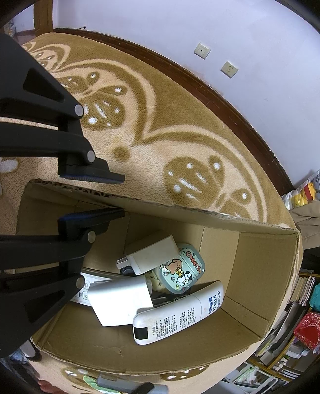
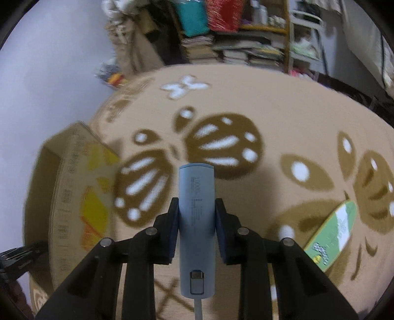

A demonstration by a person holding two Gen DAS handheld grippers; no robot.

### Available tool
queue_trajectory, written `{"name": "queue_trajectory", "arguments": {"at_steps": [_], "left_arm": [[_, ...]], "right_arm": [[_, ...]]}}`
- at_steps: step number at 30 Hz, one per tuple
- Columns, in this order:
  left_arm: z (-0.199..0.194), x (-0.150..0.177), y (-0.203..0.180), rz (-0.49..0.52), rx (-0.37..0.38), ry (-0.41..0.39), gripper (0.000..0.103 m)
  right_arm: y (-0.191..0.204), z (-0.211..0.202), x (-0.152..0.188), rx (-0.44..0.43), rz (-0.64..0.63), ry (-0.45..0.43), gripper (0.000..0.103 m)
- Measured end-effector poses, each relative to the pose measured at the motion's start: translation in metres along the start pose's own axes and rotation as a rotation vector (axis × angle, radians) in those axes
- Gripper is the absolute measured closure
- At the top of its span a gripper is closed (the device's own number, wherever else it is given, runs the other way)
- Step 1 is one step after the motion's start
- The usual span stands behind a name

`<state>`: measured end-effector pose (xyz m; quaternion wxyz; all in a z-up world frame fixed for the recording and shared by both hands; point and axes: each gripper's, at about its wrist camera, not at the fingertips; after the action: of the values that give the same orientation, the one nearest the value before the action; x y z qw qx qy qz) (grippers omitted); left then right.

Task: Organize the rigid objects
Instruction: 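Carry the power bank into the box and release it with the right tool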

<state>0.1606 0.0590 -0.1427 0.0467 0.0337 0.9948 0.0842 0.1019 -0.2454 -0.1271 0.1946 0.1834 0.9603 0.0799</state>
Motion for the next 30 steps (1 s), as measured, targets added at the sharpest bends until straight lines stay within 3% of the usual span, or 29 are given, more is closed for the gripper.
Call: {"name": "queue_trajectory", "arguments": {"at_steps": [14, 18, 23, 30], "left_arm": [[0.0, 0.0, 0.0, 0.0, -0.002, 0.001, 0.083], [0.001, -0.001, 0.001, -0.005, 0.008, 0.003, 0.083], [0.0, -0.001, 0.001, -0.003, 0.007, 0.002, 0.083], [0.0, -0.001, 0.001, -0.003, 0.007, 0.002, 0.083]], "right_arm": [[0.1, -0.049, -0.019, -0.149, -0.213, -0.112, 0.074], [0.115, -0.051, -0.018, -0.239, -0.218, -0.118, 0.074], [0.129, -0.041, -0.013, -0.3, -0.22, -0.099, 0.074], [0.145, -0.016, -0.004, -0.305, -0.248, -0.047, 0.074]]}}
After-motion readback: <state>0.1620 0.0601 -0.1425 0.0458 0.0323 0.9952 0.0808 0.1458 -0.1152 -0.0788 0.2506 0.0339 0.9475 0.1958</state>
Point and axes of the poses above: each gripper's, at about its wrist camera, not at the fingertips, and z roughly the way its jaws point, y to its left, x to its underside, and after that the axes turned 10 degrees about y, right-handed
